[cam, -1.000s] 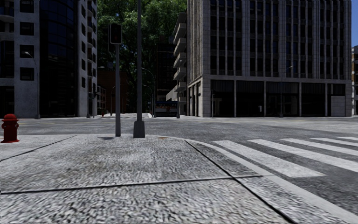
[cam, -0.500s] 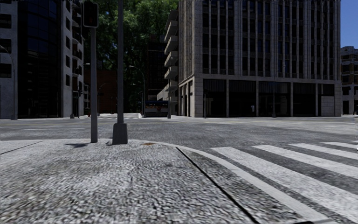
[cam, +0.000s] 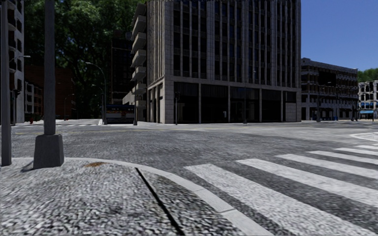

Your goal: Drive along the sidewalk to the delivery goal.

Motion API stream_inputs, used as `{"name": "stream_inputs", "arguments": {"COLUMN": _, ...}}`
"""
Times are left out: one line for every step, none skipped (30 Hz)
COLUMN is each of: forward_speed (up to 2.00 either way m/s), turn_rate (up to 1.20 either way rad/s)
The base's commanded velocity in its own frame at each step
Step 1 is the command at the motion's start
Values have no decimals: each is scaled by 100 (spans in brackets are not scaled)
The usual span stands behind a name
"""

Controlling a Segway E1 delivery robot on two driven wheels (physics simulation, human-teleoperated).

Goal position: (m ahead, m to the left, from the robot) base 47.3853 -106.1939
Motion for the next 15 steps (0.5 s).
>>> {"name": "stream_inputs", "arguments": {"forward_speed": 173, "turn_rate": -58}}
{"name": "stream_inputs", "arguments": {"forward_speed": 173, "turn_rate": -58}}
{"name": "stream_inputs", "arguments": {"forward_speed": 173, "turn_rate": -58}}
{"name": "stream_inputs", "arguments": {"forward_speed": 173, "turn_rate": -58}}
{"name": "stream_inputs", "arguments": {"forward_speed": 170, "turn_rate": -59}}
{"name": "stream_inputs", "arguments": {"forward_speed": 170, "turn_rate": -59}}
{"name": "stream_inputs", "arguments": {"forward_speed": 164, "turn_rate": -59}}
{"name": "stream_inputs", "arguments": {"forward_speed": 156, "turn_rate": -60}}
{"name": "stream_inputs", "arguments": {"forward_speed": 153, "turn_rate": -60}}
{"name": "stream_inputs", "arguments": {"forward_speed": 149, "turn_rate": -60}}
{"name": "stream_inputs", "arguments": {"forward_speed": 148, "turn_rate": -60}}
{"name": "stream_inputs", "arguments": {"forward_speed": 148, "turn_rate": -60}}
{"name": "stream_inputs", "arguments": {"forward_speed": 147, "turn_rate": -60}}
{"name": "stream_inputs", "arguments": {"forward_speed": 147, "turn_rate": -60}}
{"name": "stream_inputs", "arguments": {"forward_speed": 147, "turn_rate": -60}}
